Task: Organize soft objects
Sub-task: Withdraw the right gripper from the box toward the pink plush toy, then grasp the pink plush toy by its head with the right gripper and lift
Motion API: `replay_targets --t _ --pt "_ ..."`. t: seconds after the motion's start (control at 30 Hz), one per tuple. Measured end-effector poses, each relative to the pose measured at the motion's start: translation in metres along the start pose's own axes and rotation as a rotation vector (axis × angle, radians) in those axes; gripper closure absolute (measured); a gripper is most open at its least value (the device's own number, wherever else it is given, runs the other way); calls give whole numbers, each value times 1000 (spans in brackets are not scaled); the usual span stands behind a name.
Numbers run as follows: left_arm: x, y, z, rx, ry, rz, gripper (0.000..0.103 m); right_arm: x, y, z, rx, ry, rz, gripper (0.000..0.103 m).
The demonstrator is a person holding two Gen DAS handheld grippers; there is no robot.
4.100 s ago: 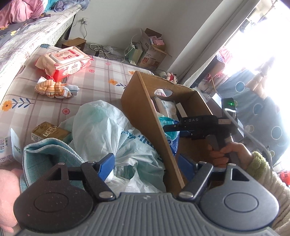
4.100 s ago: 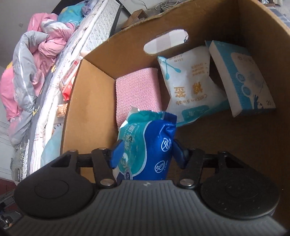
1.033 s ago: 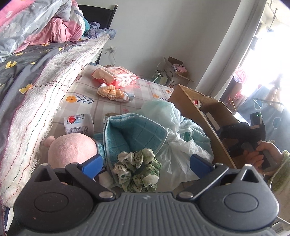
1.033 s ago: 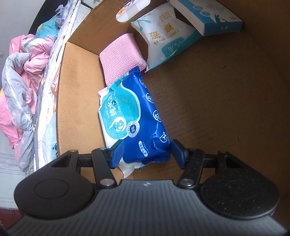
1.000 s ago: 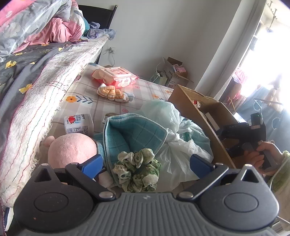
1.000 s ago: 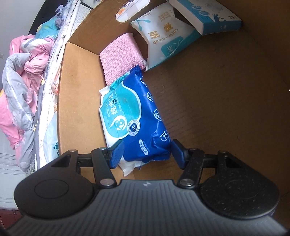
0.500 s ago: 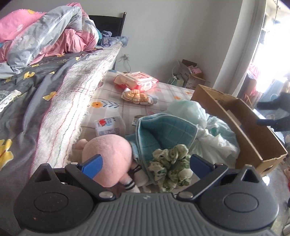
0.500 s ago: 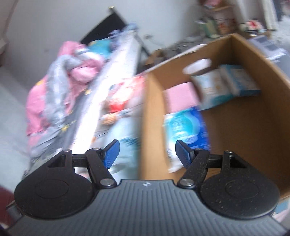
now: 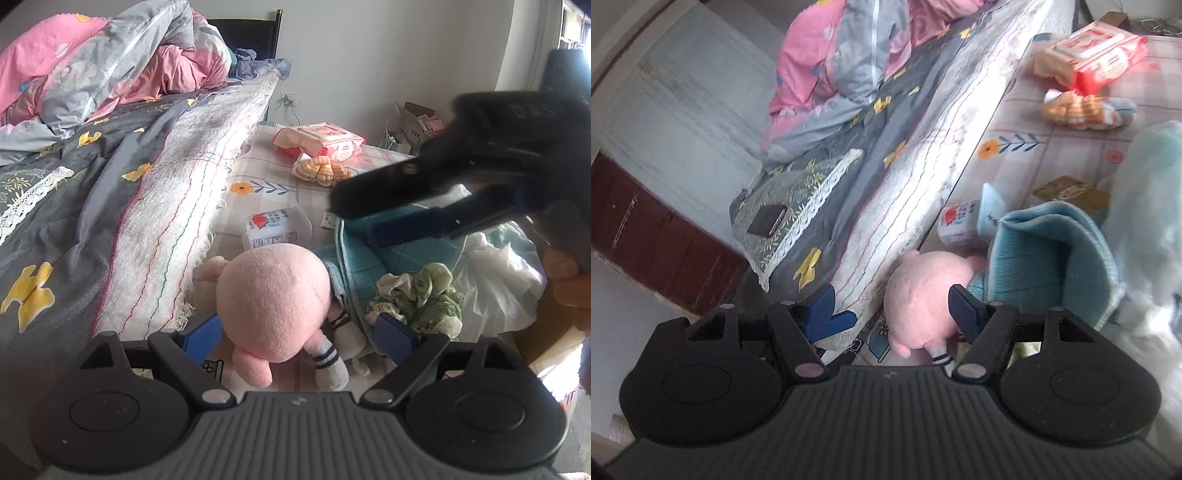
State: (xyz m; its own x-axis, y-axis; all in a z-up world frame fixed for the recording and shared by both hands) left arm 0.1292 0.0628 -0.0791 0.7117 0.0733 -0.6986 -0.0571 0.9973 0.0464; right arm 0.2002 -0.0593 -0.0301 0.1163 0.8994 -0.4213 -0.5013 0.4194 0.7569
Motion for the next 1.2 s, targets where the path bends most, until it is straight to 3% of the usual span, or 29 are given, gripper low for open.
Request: replay_targets --t 0.2,0.43,0.6,0.77,0.8,0.87,0.93,1.2 --pt "18 -2 -9 6 39 -8 30 79 -7 26 -132 151 -73 37" --pt "22 4 -11 -42 -3 -32 37 143 -23 39 -258 373 -148 52" --pt "21 7 -13 -59 -16 -42 41 168 -35 34 -272 456 -173 62" --pt "15 8 -14 -65 -29 -41 40 166 -35 34 -257 427 -166 85" --pt "14 10 -12 -65 -37 -37 38 162 -34 35 -247 412 -155 86" --pt "12 11 -9 -67 -46 -27 21 150 -31 37 -232 375 -136 88" --pt "13 10 -7 -61 -39 -16 14 137 -27 37 -223 342 -117 88" --pt "31 3 1 -70 24 -107 15 86 -16 37 -138 200 -25 90"
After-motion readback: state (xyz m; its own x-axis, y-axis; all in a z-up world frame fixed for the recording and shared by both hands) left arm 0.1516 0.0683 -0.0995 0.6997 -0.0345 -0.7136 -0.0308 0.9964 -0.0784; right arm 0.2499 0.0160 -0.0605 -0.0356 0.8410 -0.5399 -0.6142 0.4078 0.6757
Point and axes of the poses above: each gripper's, at about its wrist camera, not at the fingertips, and x roughly the way its jaws point, y to its left, z to its top, the point moved 7 cm from there along x, roughly the way its jaws point, and after that the axes turned 14 degrees about z, right-handed, at the moved point
